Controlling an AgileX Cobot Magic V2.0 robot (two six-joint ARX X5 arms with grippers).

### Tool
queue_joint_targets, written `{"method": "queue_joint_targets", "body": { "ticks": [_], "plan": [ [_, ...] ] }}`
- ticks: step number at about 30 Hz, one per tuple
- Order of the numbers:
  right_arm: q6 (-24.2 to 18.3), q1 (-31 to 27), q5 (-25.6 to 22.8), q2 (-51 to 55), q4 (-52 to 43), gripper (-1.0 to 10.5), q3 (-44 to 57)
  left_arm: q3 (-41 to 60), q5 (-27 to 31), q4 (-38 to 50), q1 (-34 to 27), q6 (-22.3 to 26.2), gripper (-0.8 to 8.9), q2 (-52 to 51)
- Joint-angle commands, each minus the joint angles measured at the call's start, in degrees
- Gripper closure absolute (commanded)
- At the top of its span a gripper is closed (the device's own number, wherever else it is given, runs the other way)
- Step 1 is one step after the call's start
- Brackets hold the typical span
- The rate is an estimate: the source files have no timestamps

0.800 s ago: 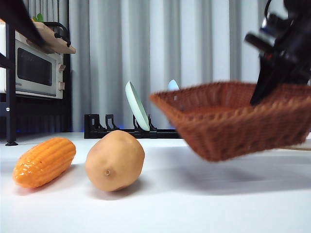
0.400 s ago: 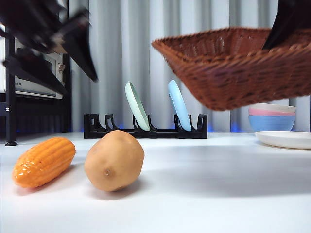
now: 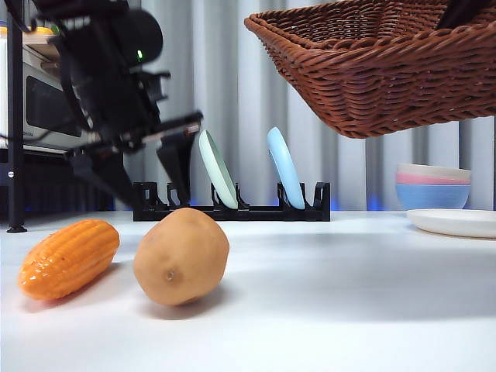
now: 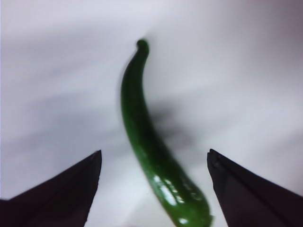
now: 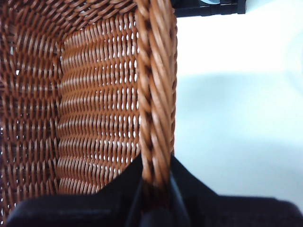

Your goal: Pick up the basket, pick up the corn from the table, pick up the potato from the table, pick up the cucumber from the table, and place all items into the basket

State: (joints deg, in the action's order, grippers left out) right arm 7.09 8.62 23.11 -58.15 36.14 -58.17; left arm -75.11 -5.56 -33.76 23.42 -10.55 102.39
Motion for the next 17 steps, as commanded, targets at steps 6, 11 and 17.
{"method": "queue_joint_targets", "body": {
  "ticks": [6, 11, 17],
  "plan": [
    [1.0, 0.0, 0.3, 0.5, -0.9, 9.6, -0.5, -0.1, 0.1, 2.6, 0.1, 0.2, 4.42, 3.7],
    [1.0, 0.0, -0.4, 0.5, -0.9, 9.6, -0.5, -0.1, 0.0, 3.5, 0.2, 0.2, 4.42, 4.7],
    [1.0, 0.0, -2.5, 0.5, -0.9, 9.6, -0.5, -0.1, -0.9, 5.0, 0.2, 0.7, 5.39, 5.1]
  ]
}}
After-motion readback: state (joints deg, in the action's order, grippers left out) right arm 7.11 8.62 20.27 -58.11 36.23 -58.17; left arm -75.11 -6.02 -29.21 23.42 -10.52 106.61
